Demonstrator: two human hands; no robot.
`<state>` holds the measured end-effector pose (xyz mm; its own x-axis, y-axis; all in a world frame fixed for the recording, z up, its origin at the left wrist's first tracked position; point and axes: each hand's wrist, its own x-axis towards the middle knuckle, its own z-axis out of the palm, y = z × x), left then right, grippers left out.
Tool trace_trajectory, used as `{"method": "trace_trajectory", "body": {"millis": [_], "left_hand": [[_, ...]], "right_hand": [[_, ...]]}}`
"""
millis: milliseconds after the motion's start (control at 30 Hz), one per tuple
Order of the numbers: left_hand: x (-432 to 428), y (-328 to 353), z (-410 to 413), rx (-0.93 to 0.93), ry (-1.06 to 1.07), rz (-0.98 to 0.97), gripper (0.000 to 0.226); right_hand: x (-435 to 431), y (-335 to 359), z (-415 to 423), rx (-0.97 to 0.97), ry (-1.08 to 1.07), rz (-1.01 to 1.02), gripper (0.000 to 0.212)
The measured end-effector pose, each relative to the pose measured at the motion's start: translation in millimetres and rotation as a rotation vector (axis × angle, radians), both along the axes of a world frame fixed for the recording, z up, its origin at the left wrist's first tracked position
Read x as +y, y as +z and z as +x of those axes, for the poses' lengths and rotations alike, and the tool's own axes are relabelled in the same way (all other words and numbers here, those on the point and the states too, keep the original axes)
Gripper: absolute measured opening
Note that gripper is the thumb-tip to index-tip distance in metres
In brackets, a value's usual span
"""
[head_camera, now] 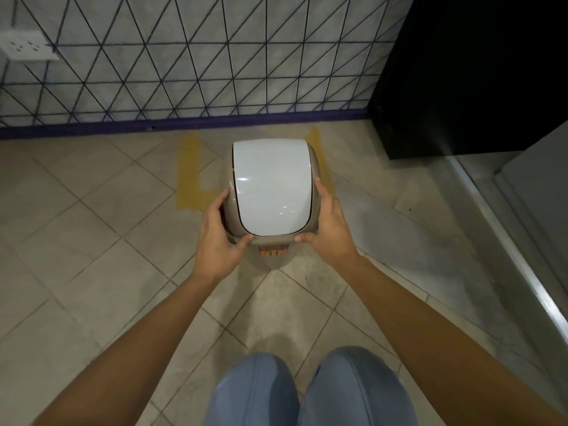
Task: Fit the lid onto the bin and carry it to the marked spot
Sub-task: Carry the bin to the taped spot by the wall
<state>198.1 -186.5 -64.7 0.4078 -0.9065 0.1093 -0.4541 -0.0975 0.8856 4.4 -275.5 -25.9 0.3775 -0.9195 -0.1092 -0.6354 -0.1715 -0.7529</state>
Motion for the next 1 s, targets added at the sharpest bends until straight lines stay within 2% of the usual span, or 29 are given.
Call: {"method": "trace_trajectory", "body": {"millis": [100, 233, 400, 600, 733, 1000], "left_hand": [[-11, 3, 1, 0.013, 0.028, 0.016, 0.104], [-34, 8, 7, 0.244, -0.011, 0.09, 0.12], [-60, 9, 27, 0.367, -0.015, 0.22, 0.132], [-79, 5, 41, 0.362, -0.01, 0.2, 0.12], [-92, 1, 51, 0.324, 0.017, 0.233, 0.127], [-111, 1, 63, 0.354, 0.023, 0.198, 0.126]], "right_hand": [[-12, 0, 3, -0.009, 0.02, 0.008, 0.121], [-31, 0, 6, 0.011, 0.012, 0.0, 0.122], [-59, 0, 14, -0.019, 0.036, 0.096, 0.124], [-89, -3, 29, -0.03, 0.064, 0.124, 0.121], [-104, -7, 38, -0.044, 0.059, 0.128, 0.119], [-123, -9, 49, -0.073, 0.05, 0.121, 0.116]]}}
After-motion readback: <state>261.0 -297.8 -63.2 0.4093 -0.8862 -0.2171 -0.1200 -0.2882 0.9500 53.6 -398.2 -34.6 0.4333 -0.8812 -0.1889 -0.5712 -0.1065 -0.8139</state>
